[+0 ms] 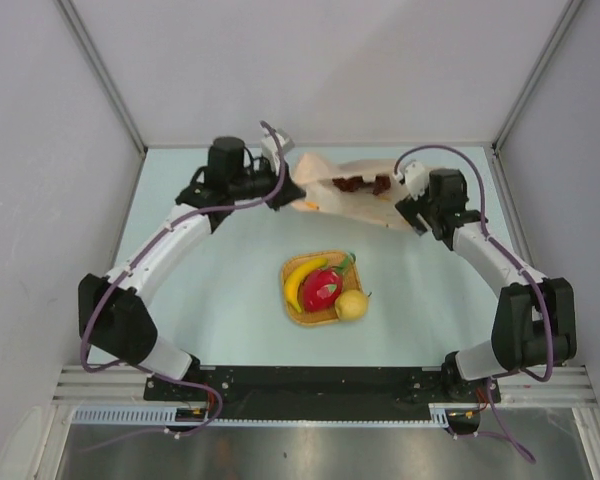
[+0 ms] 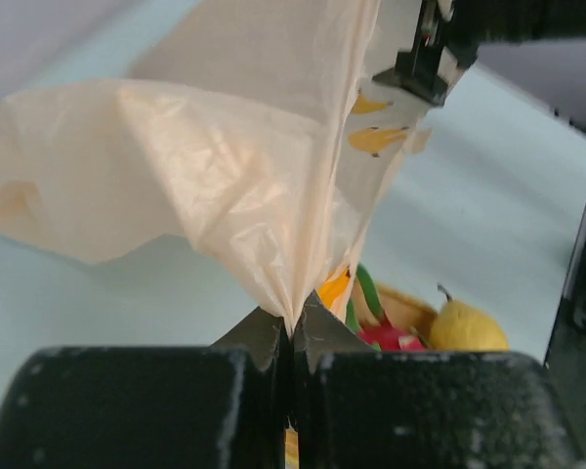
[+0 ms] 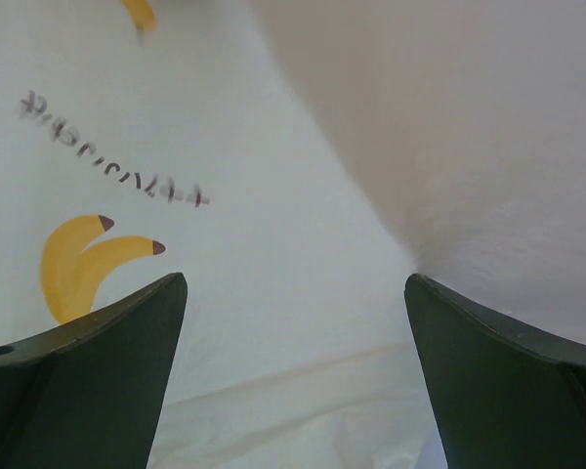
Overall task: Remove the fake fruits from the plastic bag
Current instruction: Adjust the plastic bag at the center of the board.
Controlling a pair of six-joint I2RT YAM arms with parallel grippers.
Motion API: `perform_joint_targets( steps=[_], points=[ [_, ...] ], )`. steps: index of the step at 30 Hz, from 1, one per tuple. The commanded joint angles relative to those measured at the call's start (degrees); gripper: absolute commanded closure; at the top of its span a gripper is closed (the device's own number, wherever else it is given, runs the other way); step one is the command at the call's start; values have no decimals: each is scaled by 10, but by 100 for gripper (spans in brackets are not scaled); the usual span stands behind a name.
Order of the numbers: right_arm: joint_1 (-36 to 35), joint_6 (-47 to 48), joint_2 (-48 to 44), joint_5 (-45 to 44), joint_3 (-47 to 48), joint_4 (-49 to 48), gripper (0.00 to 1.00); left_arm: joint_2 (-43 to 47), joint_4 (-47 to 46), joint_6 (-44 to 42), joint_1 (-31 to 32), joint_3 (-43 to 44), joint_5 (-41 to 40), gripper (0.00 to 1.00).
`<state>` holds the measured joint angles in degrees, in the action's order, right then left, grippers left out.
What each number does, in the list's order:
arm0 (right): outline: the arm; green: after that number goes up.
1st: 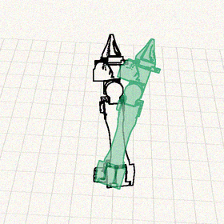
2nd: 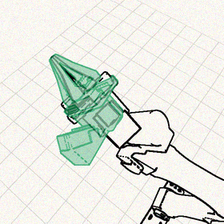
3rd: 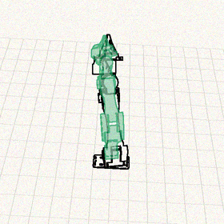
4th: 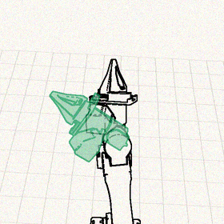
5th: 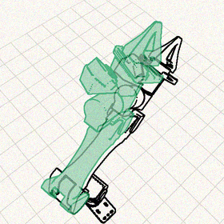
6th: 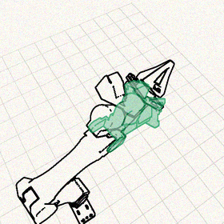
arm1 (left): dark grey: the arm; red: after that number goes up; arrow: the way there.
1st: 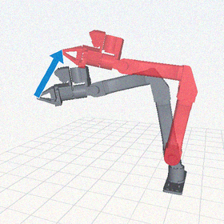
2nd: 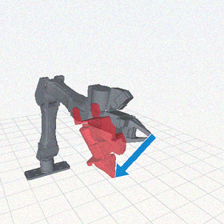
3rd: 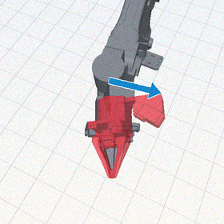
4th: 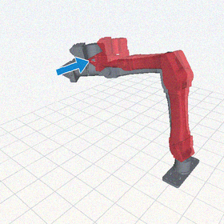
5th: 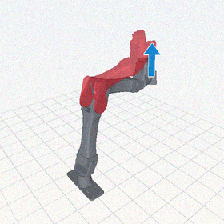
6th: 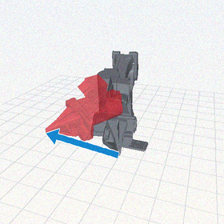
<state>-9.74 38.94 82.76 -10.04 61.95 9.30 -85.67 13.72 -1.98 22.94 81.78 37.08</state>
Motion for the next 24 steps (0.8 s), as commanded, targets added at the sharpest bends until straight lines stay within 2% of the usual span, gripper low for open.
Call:
perform_joint_targets(
  steps=[1, 5, 8, 9, 12, 16, 22, 24],
  points=[
    [29, -38, -29, -3, -64, 65, 0, 32, -14, 3, 27, -103, -10, 100],
    [17, -39, -44, 29, -65, 84, 1, 41, -23, 31, 45, -145, -17, 100],
    [-26, -12, -79, 83, -63, 125, 7, 52, -17, 47, 45, -135, -39, 100],
    [-53, 14, -91, 141, -63, 149, 12, 57, -12, 51, 45, -131, -46, 100],
    [-84, 21, -131, 234, -63, 159, 20, 75, -11, 69, 45, -116, -64, 100],
    [-154, 9, -109, 195, -63, 120, 29, 79, 4, 81, 45, -88, -61, 100],
    [-172, 37, -46, 169, -61, 36, 31, 73, 9, 77, 45, -76, -67, 100],
    [-177, 44, -12, 153, -51, 3, 35, 69, 6, 77, 45, -72, -65, 100]
  ],
)
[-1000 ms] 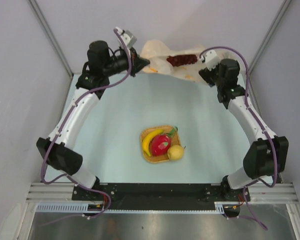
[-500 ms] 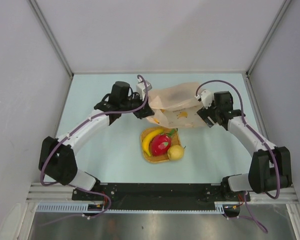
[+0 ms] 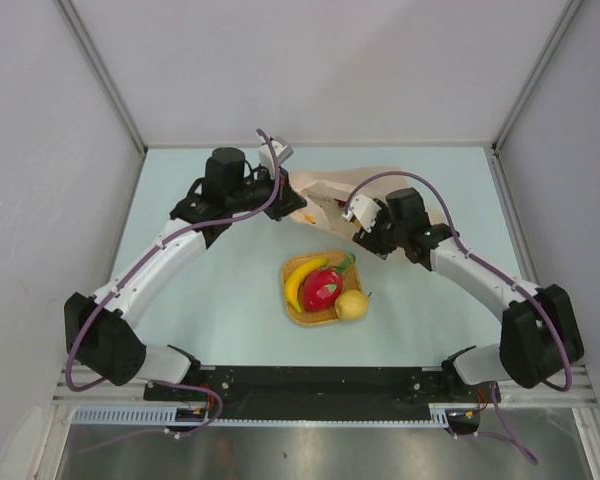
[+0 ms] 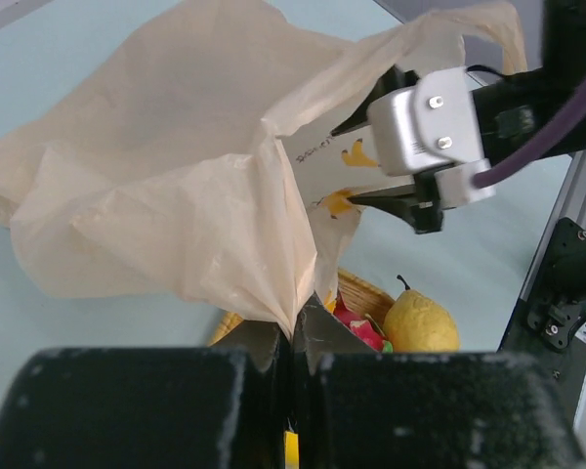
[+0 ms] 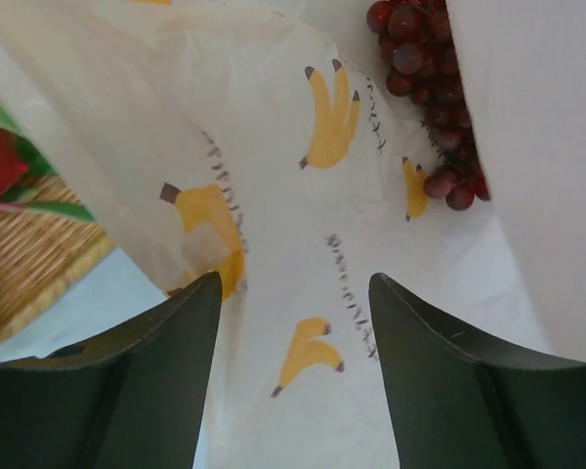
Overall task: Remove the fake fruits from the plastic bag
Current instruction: Adjust the plastic bag at the center of the board, then take out the fake fruit from the plastic bag.
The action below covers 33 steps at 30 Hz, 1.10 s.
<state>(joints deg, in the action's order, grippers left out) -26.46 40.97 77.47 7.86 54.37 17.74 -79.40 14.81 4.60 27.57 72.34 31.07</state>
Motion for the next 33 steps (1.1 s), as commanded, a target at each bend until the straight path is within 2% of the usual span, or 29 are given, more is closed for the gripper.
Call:
perform_joint_targets(
  steps=[1, 4, 7, 8, 9, 15, 19, 25, 33],
  points=[
    [-10, 26, 54, -32, 32, -92, 36, 6, -5, 10, -2, 25, -6, 100],
    [-10, 42, 90, -41, 81, -93, 37, 1, 2, -5, -2, 29, -2, 100],
    [-7, 111, 85, 34, 136, 2, 34, -3, 13, -16, -2, 28, 0, 100],
    [-5, 193, 74, 84, 140, 62, 33, -4, 10, -17, -2, 24, 0, 100],
    [-5, 221, 53, 99, 141, 84, 33, -5, 6, -16, -2, 24, -4, 100],
    [0, 301, 29, 129, 149, 143, 34, -31, -2, -21, -2, 58, -9, 100],
    [11, 324, 73, 108, 152, 123, 37, -41, -1, -23, -3, 69, -3, 100],
    [14, 370, 188, 25, 170, 9, 49, -43, -15, -11, -3, 71, -3, 100],
    [18, 416, 306, -6, 248, -82, 49, -56, -9, -28, -3, 94, -4, 100]
  ],
)
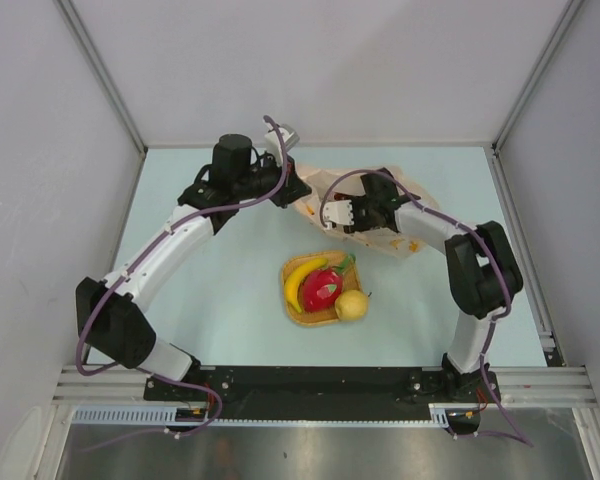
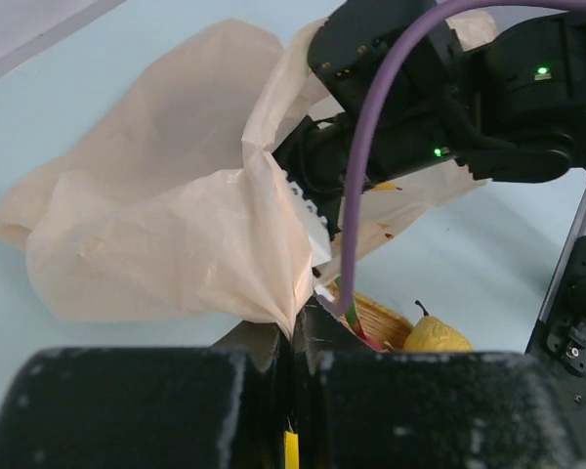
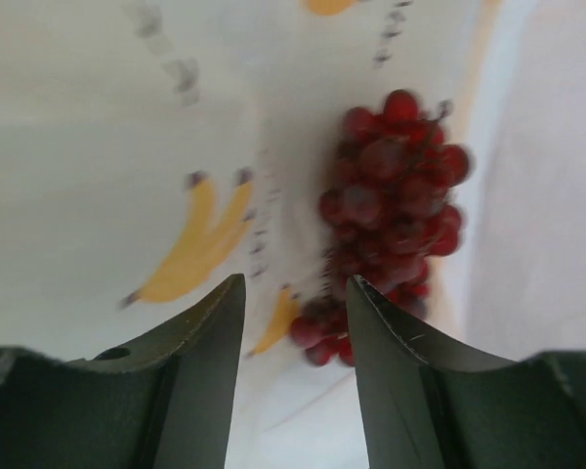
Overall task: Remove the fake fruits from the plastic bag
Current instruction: Take out the fake fruit from the plastic bag.
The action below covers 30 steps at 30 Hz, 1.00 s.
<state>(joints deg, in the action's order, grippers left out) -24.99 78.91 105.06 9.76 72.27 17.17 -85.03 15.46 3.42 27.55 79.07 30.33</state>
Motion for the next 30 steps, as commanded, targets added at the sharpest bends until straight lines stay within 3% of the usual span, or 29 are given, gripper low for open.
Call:
perform_joint_targets(
  steps=[1, 3, 7, 16, 21, 26, 28, 30],
  points=[
    [4, 39, 38, -29, 79, -81, 48, 1, -16, -17, -3, 25, 3, 100],
    [7, 39, 64, -28, 109, -79, 47, 1, -15, -22, -3, 22, 4, 100],
    [16, 46, 105, 2, 166, -28, 35, 7, -16, -30, -4, 8, 2, 100],
    [28, 31, 259, -49, 343, 71, 30, 6, -10, -33, -5, 7, 5, 100],
    [29, 26, 272, -41, 382, 132, 44, 7, -13, -32, -7, -1, 4, 100],
    [24, 16, 239, -27, 365, 185, 80, 3, -27, -21, -8, -8, 7, 100],
    [20, 5, 199, -18, 328, 175, 90, 2, -34, -13, -8, -10, 8, 100],
    [10, -20, 139, -7, 293, 134, 92, 1, -41, -3, -9, -13, 10, 100]
  ],
)
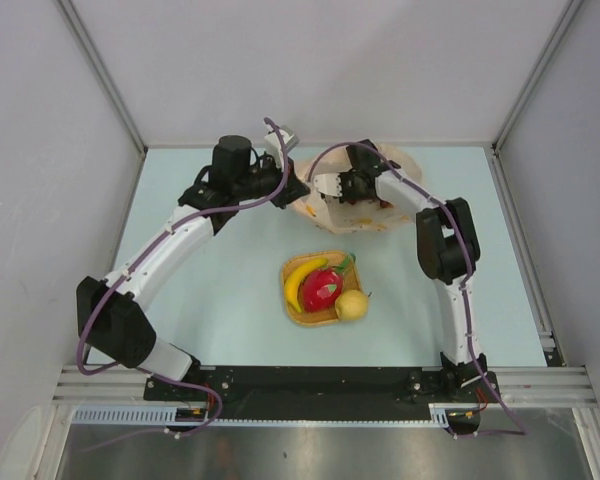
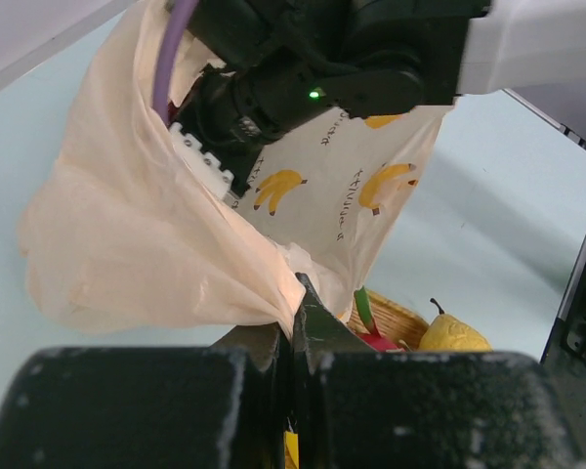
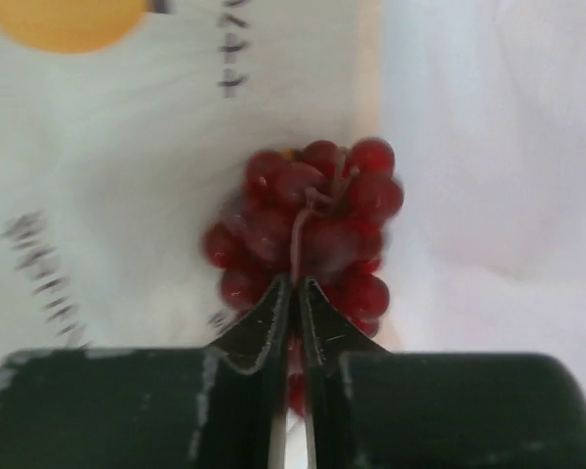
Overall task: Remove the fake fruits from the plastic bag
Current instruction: Take out the fake fruit from the plastic bag.
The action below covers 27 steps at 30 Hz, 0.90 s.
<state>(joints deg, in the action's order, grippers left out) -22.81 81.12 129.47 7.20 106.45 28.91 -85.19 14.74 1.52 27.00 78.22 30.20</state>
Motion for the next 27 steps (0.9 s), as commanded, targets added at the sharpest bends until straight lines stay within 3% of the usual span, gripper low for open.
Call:
perform_joint_targets(
  steps=[1, 8, 19, 27],
  points=[
    [-14, -49, -126, 24, -89, 3, 93, 2, -36, 20, -4, -5, 11, 100],
    [-36, -139, -292, 75, -178, -32, 98, -12, -49, 45, -6, 2, 12, 100],
    [-46, -286, -428, 109, -177, -32, 100, -41, -63, 70, -8, 19, 5, 100],
    [-109, -331, -514, 94, -162, -13, 100, -45, -67, 76, -8, 8, 0, 100]
  ],
)
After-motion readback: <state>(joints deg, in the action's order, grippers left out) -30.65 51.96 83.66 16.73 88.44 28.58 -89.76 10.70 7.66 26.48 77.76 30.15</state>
